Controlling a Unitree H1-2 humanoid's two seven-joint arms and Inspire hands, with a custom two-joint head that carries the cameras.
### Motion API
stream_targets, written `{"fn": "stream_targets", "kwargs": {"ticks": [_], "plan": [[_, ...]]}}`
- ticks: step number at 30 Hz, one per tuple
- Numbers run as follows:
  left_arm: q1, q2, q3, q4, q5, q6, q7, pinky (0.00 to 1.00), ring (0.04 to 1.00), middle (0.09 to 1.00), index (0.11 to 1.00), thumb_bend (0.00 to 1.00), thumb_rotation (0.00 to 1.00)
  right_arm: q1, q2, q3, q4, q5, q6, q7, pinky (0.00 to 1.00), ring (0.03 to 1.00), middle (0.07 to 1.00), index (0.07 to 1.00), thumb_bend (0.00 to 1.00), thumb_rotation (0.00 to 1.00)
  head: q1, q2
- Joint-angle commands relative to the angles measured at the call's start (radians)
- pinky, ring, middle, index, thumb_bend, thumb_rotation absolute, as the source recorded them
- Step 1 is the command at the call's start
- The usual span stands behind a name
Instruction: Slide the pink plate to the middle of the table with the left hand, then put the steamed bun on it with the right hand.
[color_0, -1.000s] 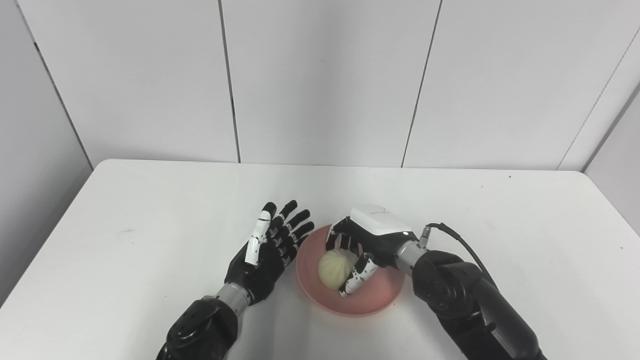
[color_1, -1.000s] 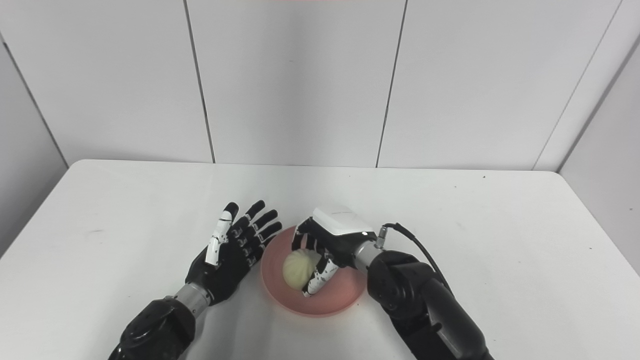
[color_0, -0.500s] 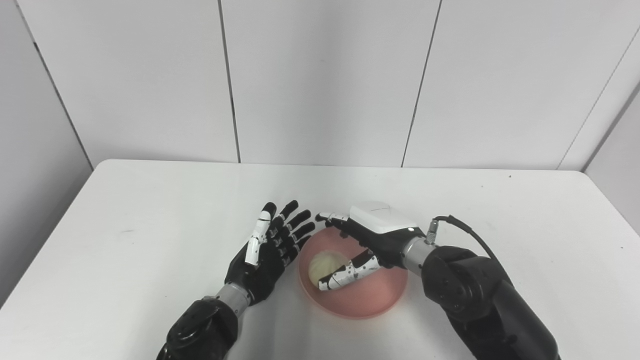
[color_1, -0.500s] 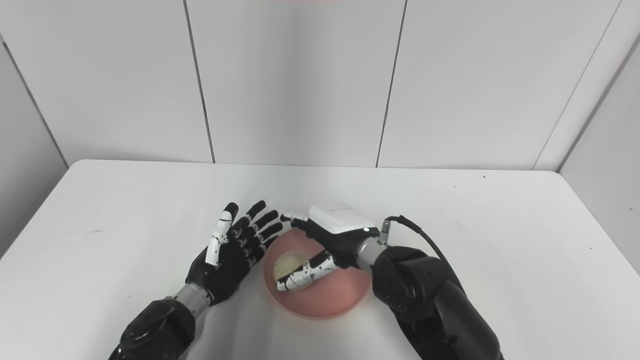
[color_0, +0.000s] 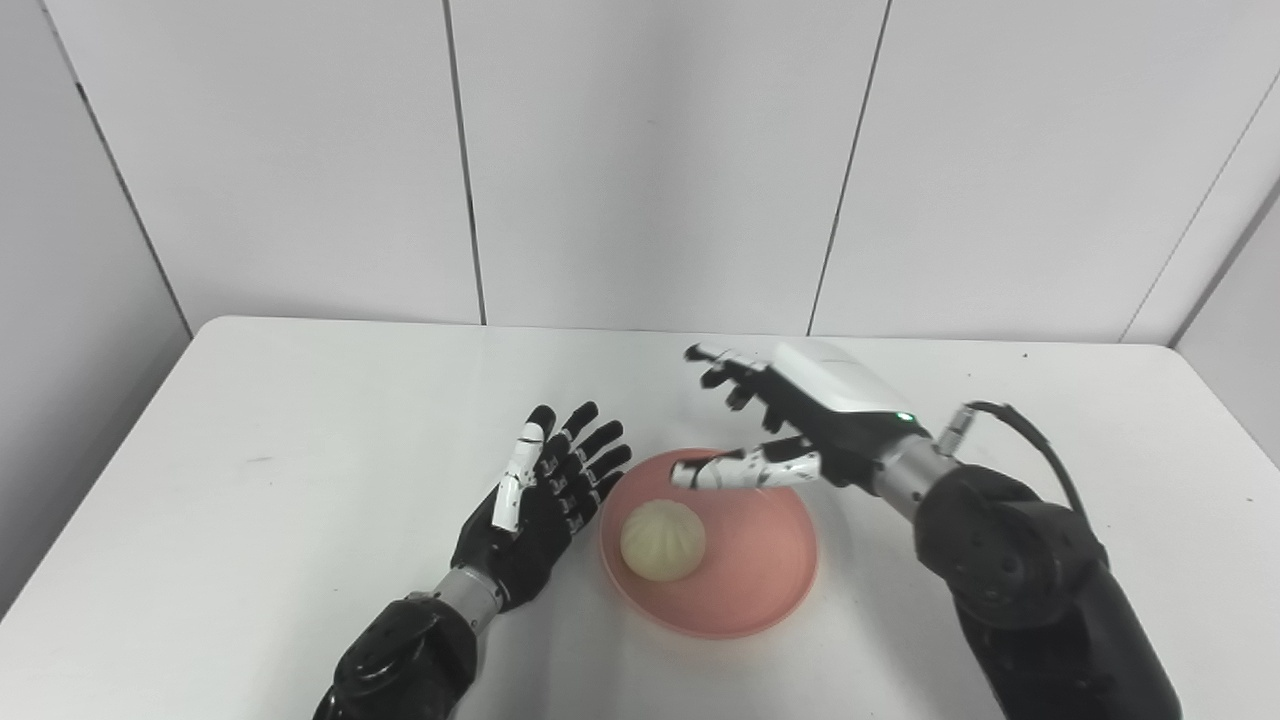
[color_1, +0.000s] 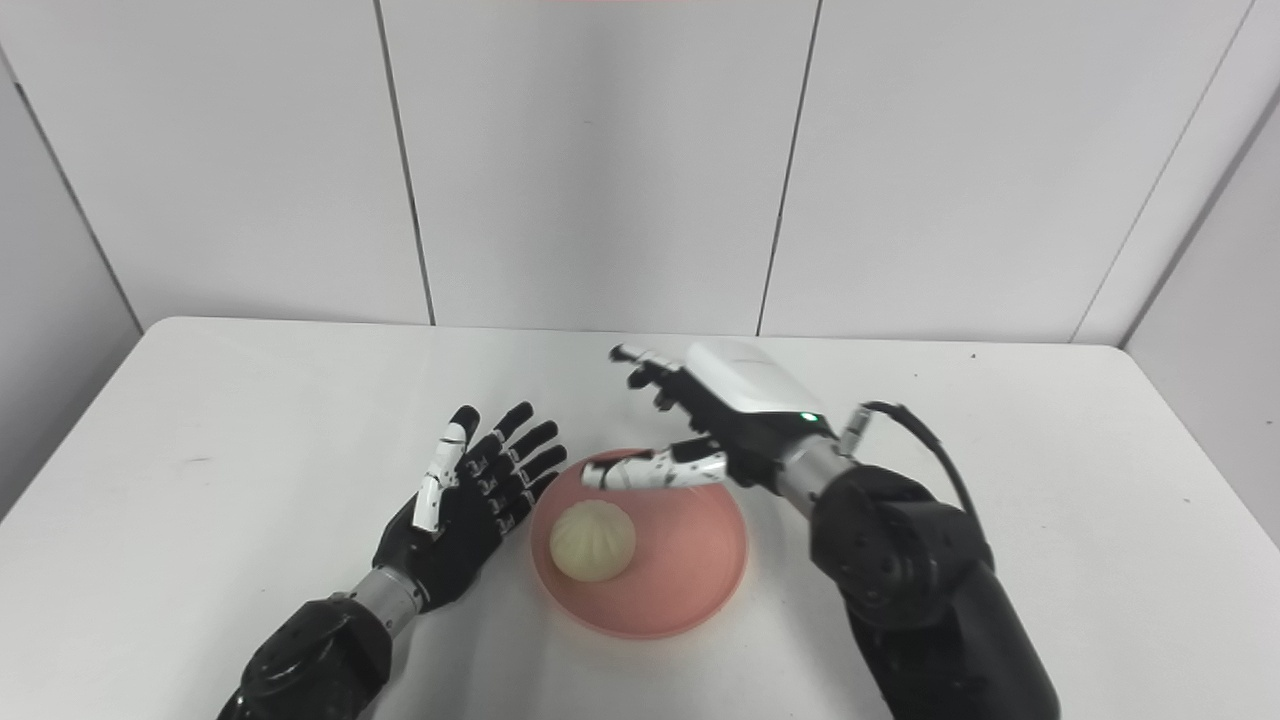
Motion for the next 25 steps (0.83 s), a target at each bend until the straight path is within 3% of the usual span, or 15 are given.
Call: {"fn": "stream_targets", "kwargs": {"ticks": [1,2,5,6,10,16,18,21,25], "plan": [[0.051,0.019,-0.006,0.026,0.067,0.018,0.042,0.98,0.947,0.958,0.990,0.57,1.00,0.010,0.032,-0.052,0.027,0.072,-0.048,-0.104,0.61,0.754,0.826,0.905,0.76,0.92,-0.005,-0.014],[0.057,0.018,-0.008,0.015,0.089,0.001,0.057,0.97,0.948,0.957,0.988,0.56,0.99,0.024,0.045,-0.073,0.047,0.103,-0.054,-0.133,0.68,0.791,0.845,0.920,0.73,0.97,-0.005,-0.014],[0.082,0.014,-0.012,-0.026,0.174,-0.085,0.100,0.99,0.975,0.984,0.998,0.55,1.00,0.081,0.130,-0.197,0.143,0.312,-0.125,-0.240,0.71,0.835,0.888,0.939,0.70,1.00,-0.018,-0.037],[0.088,0.013,-0.010,-0.031,0.193,-0.109,0.109,1.00,0.990,0.994,0.999,0.57,1.00,0.092,0.150,-0.226,0.169,0.371,-0.148,-0.261,0.79,0.899,0.950,0.975,0.70,1.00,-0.018,-0.037],[0.109,-0.002,0.011,-0.028,0.238,-0.195,0.148,1.00,1.000,1.000,1.000,0.60,1.00,0.122,0.243,-0.334,0.318,0.576,-0.330,-0.379,0.93,0.989,0.997,0.999,0.68,1.00,-0.020,-0.065],[0.124,-0.011,0.026,0.005,0.262,-0.256,0.171,1.00,0.998,1.000,1.000,0.57,1.00,0.159,0.289,-0.357,0.522,0.627,-0.634,-0.528,0.99,1.000,1.000,1.000,0.63,1.00,-0.019,-0.080],[0.131,-0.009,0.023,0.013,0.269,-0.270,0.171,1.00,0.995,1.000,1.000,0.57,1.00,0.173,0.299,-0.357,0.574,0.636,-0.706,-0.563,1.00,1.000,1.000,1.000,0.62,1.00,-0.019,-0.083],[0.145,-0.006,0.013,0.007,0.287,-0.275,0.173,0.98,0.987,0.995,1.000,0.56,1.00,0.192,0.302,-0.349,0.615,0.639,-0.762,-0.593,1.00,1.000,1.000,1.000,0.55,1.00,-0.019,-0.087],[0.149,-0.001,0.005,0.014,0.303,-0.286,0.167,0.97,0.977,0.990,1.000,0.55,1.00,0.200,0.302,-0.331,0.619,0.639,-0.774,-0.624,1.00,1.000,1.000,1.000,0.50,1.00,-0.018,-0.093]]}}
